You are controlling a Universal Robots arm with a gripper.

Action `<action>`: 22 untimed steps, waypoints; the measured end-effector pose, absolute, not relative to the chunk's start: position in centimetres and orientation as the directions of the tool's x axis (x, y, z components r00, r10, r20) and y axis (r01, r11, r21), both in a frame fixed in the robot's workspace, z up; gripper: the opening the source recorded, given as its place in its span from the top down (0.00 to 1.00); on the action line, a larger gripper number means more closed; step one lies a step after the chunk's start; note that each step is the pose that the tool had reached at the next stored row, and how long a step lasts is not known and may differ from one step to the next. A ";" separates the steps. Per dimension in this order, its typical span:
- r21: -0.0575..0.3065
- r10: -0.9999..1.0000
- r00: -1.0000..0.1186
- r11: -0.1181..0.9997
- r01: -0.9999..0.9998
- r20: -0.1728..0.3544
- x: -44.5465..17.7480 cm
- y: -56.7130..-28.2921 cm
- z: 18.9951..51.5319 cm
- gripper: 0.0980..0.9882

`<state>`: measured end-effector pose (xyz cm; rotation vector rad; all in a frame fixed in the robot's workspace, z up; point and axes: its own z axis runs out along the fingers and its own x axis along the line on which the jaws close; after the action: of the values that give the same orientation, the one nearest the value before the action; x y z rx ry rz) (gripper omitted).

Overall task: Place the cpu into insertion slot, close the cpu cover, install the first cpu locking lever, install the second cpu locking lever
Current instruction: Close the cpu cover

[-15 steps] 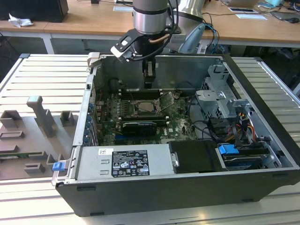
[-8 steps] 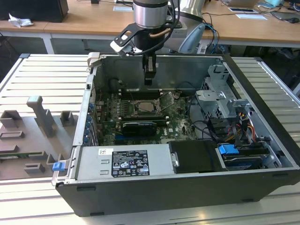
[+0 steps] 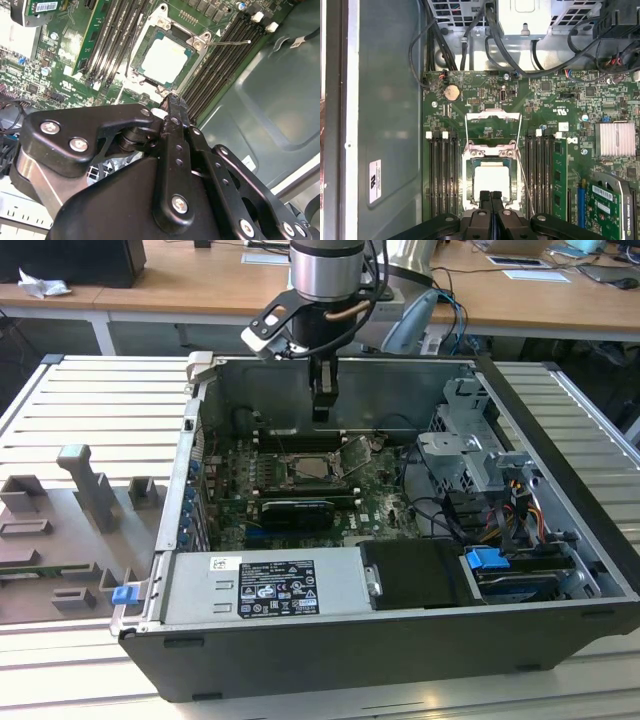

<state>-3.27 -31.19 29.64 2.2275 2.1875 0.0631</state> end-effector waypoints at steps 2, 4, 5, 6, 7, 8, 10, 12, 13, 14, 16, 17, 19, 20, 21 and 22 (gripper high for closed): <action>0.042 1.000 0.018 -0.018 0.999 0.016 -3.2 -31.2 29.6 0.99; 0.042 1.000 0.017 -0.018 0.999 0.016 -3.2 -31.2 29.5 0.99; 0.042 1.000 0.018 -0.018 0.999 0.016 -3.2 -31.2 29.5 0.99; 0.042 1.000 0.018 -0.018 0.999 0.016 -3.1 -31.2 29.4 0.99; 0.042 1.000 0.018 -0.018 0.999 0.016 -3.1 -31.2 29.4 0.99; 0.042 1.000 0.018 -0.018 0.999 0.016 -3.1 -31.2 29.4 0.99; 0.042 1.000 0.018 -0.018 0.999 0.015 -3.1 -31.2 29.2 0.99; 0.042 1.000 0.018 -0.018 0.999 0.015 -3.1 -31.2 28.9 0.99; 0.042 1.000 0.018 -0.018 0.999 0.014 -3.1 -31.2 28.6 0.99; 0.042 1.000 0.018 -0.018 0.999 0.014 -2.7 -31.2 28.2 0.99; 0.042 1.000 0.017 -0.018 0.999 0.014 -1.6 -31.2 28.0 0.99; 0.042 1.000 0.011 -0.012 0.999 0.014 -1.4 -31.3 27.9 0.99; 0.042 1.000 0.005 -0.006 0.999 0.014 -1.4 -31.6 27.7 0.99; 0.042 1.000 0.005 -0.005 0.999 0.014 -1.4 -31.7 27.7 0.99; 0.042 1.000 0.005 -0.006 0.999 0.014 -1.4 -31.8 27.7 0.99; 0.042 1.000 0.005 -0.006 0.999 0.014 -1.4 -31.8 27.7 0.99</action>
<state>-1.38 -31.84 27.67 2.2130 2.2013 0.0617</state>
